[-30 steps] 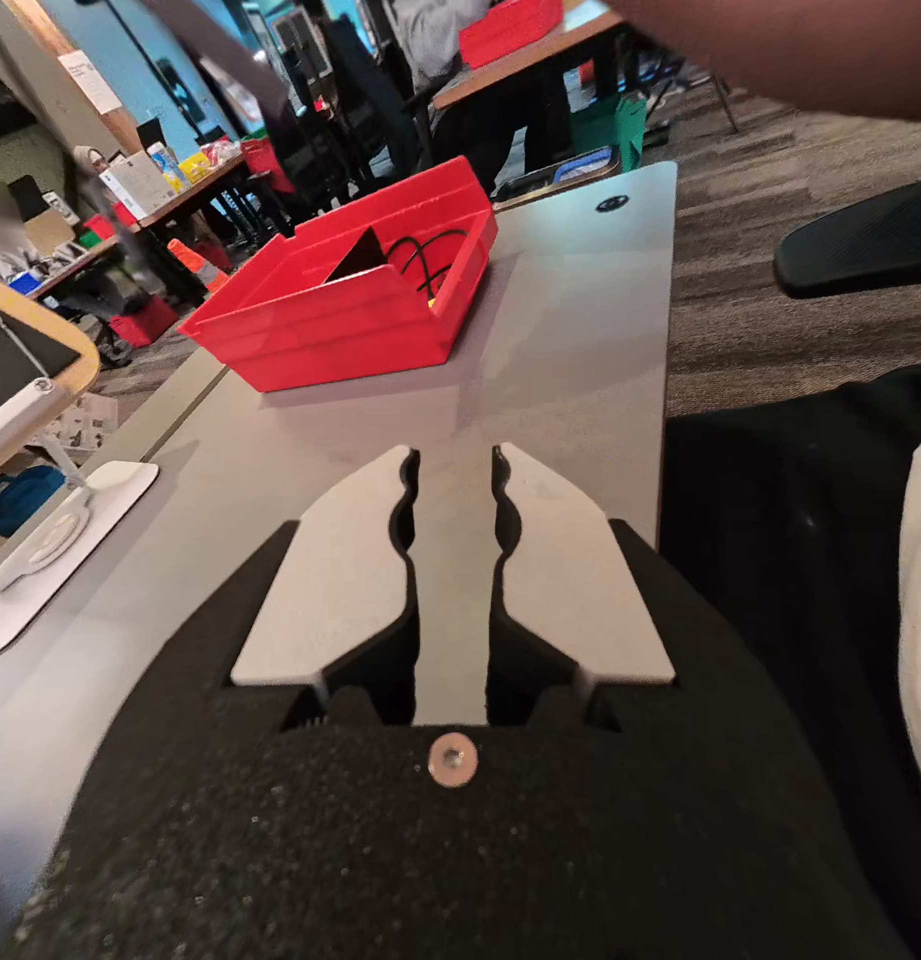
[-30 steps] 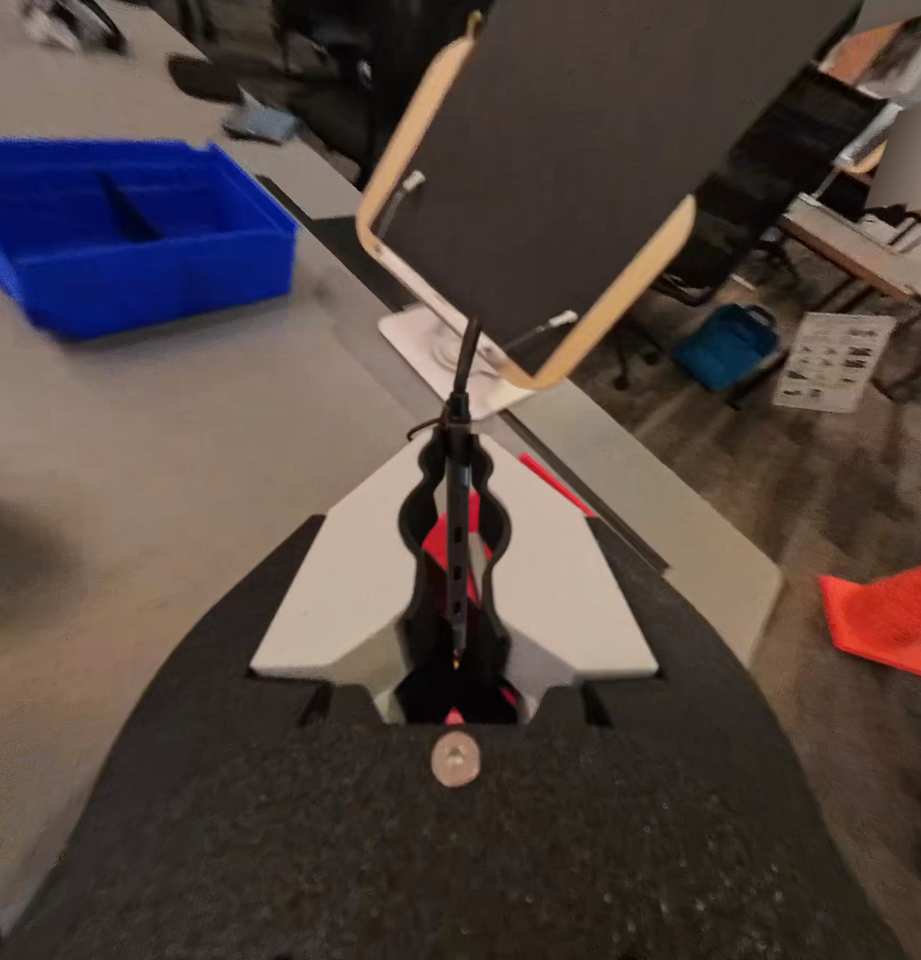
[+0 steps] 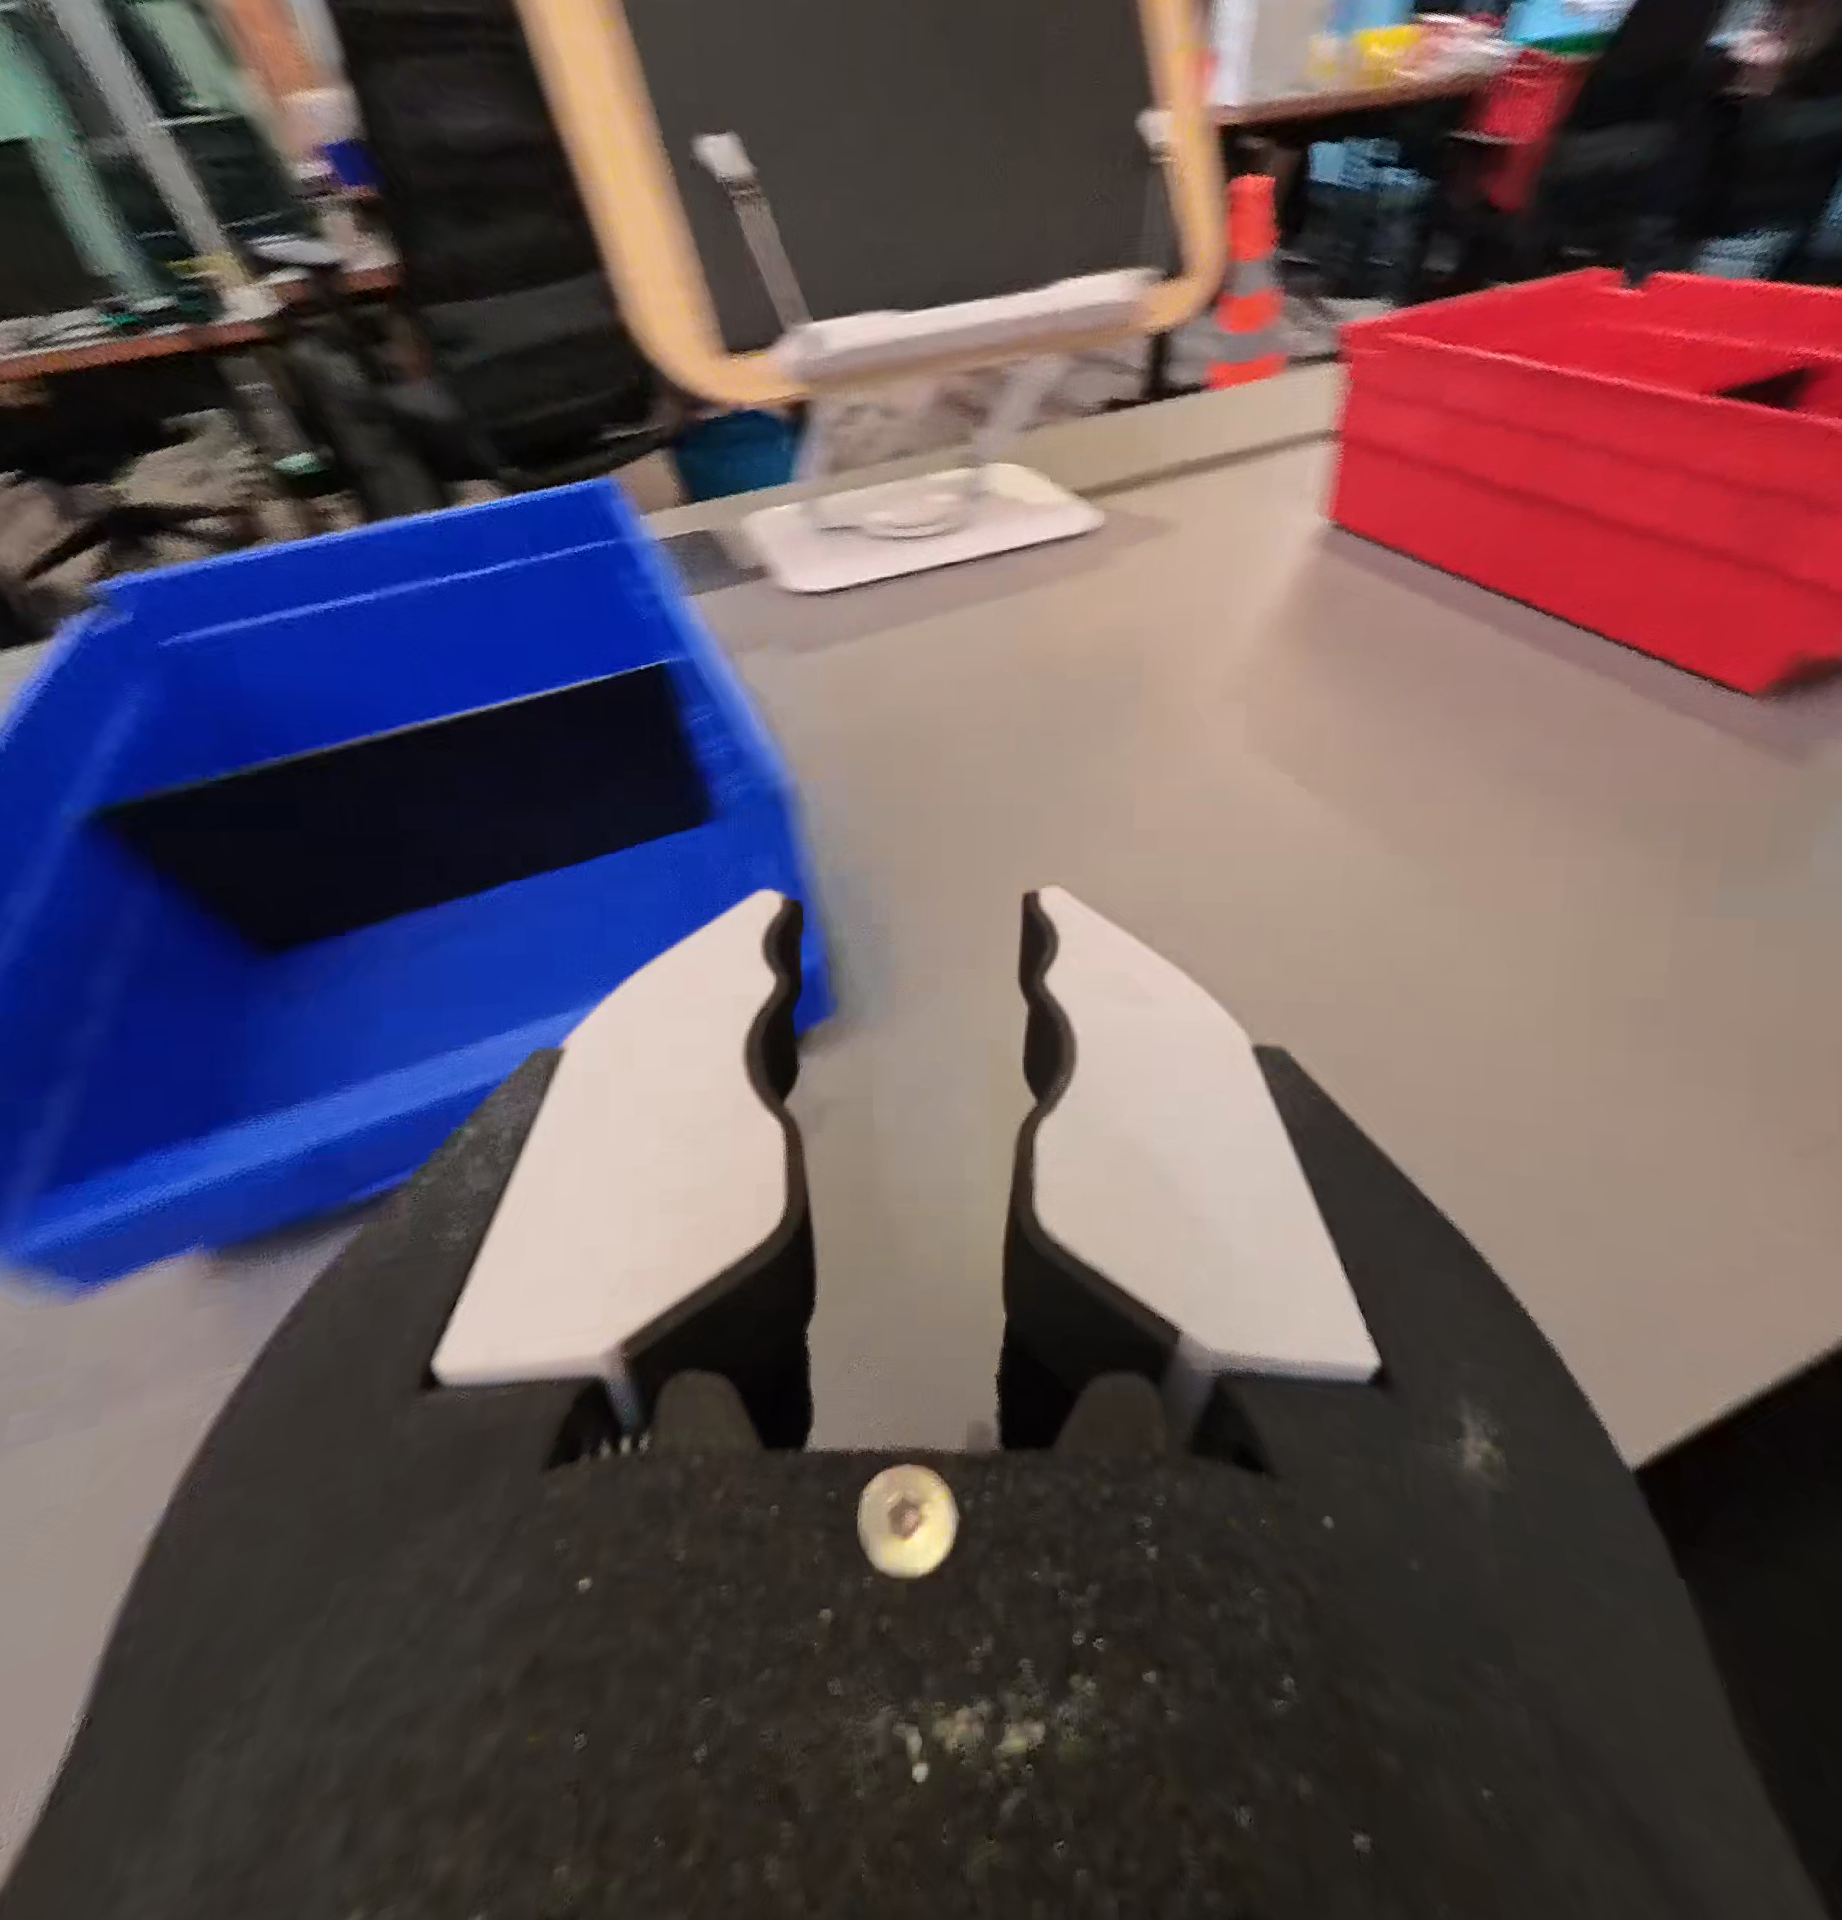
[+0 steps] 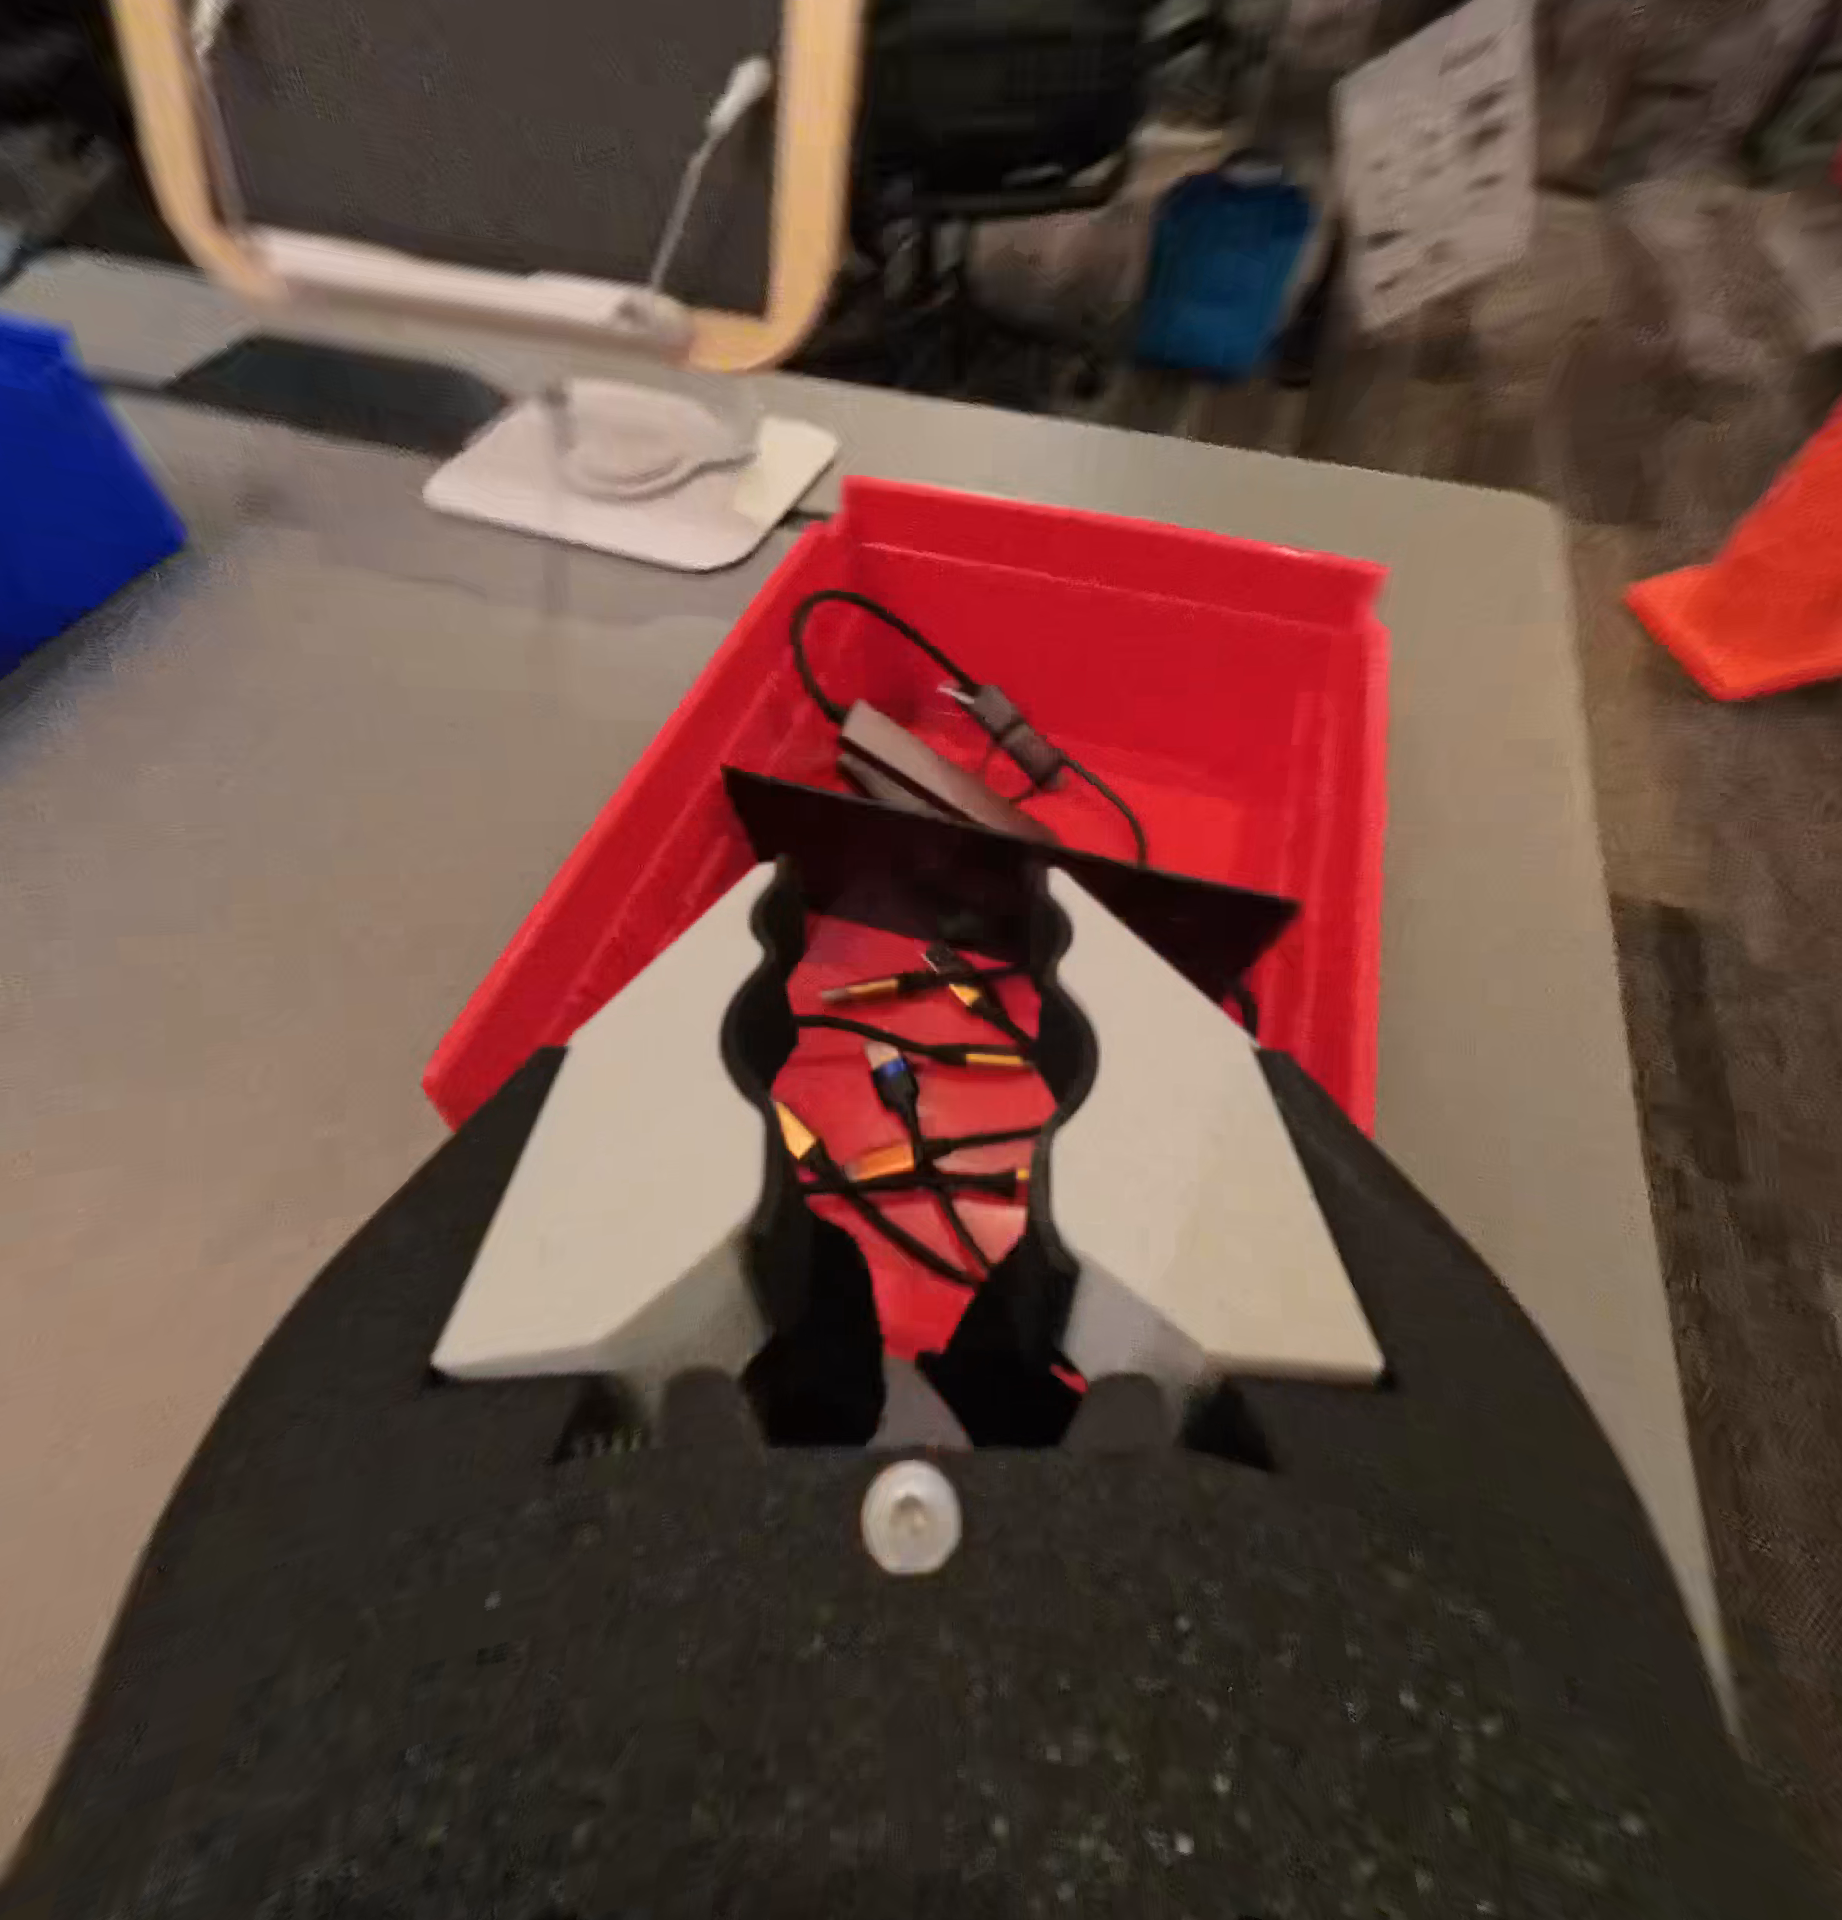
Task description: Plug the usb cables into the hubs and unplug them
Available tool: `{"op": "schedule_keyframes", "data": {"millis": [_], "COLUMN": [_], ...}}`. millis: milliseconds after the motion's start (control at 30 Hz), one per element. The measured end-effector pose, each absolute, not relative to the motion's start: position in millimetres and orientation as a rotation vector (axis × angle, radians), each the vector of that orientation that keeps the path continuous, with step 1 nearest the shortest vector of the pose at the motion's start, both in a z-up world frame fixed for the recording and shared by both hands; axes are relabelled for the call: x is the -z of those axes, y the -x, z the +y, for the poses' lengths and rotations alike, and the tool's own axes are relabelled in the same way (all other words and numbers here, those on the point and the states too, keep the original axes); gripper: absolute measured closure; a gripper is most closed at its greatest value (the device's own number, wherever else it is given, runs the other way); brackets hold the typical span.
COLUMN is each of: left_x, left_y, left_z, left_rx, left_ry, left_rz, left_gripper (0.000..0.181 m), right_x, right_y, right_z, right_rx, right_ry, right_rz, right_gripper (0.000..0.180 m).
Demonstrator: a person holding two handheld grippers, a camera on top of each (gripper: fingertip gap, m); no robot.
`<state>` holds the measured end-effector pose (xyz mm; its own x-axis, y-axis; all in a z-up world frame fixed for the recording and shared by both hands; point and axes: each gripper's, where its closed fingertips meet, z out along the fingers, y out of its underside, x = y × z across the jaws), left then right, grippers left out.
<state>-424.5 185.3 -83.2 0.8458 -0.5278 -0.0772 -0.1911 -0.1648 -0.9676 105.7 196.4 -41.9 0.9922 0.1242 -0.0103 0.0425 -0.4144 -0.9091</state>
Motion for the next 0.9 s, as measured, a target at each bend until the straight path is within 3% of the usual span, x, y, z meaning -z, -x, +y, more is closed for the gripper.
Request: {"op": "schedule_keyframes", "data": {"millis": [100,233,733,900], "left_x": [95.6,117.1,122.4,127.5], "left_y": [474.5,492.5,430.5,351.4], "left_z": [190.8,200.7,192.4,177.5], "left_rx": [0.228,0.209,0.207,0.343], "left_ry": [1.813,1.896,1.873,1.875], "left_rz": [0.386,0.287,0.524,0.717], "left_gripper": [0.143,0.145,0.146,0.145], "right_x": [72.5,126.4,129.6,131.8], "right_y": [-113.7,-83.5,-77.1,-88.6], "right_z": [130.0,103.5,108.5,107.9], "right_rx": [-0.08,-0.073,0.002,0.019], "right_ry": [1.788,1.916,1.945,1.954], "right_rz": [0.271,0.241,0.136,0.141], "right_gripper": [0.137,0.133,0.133,0.133]}}
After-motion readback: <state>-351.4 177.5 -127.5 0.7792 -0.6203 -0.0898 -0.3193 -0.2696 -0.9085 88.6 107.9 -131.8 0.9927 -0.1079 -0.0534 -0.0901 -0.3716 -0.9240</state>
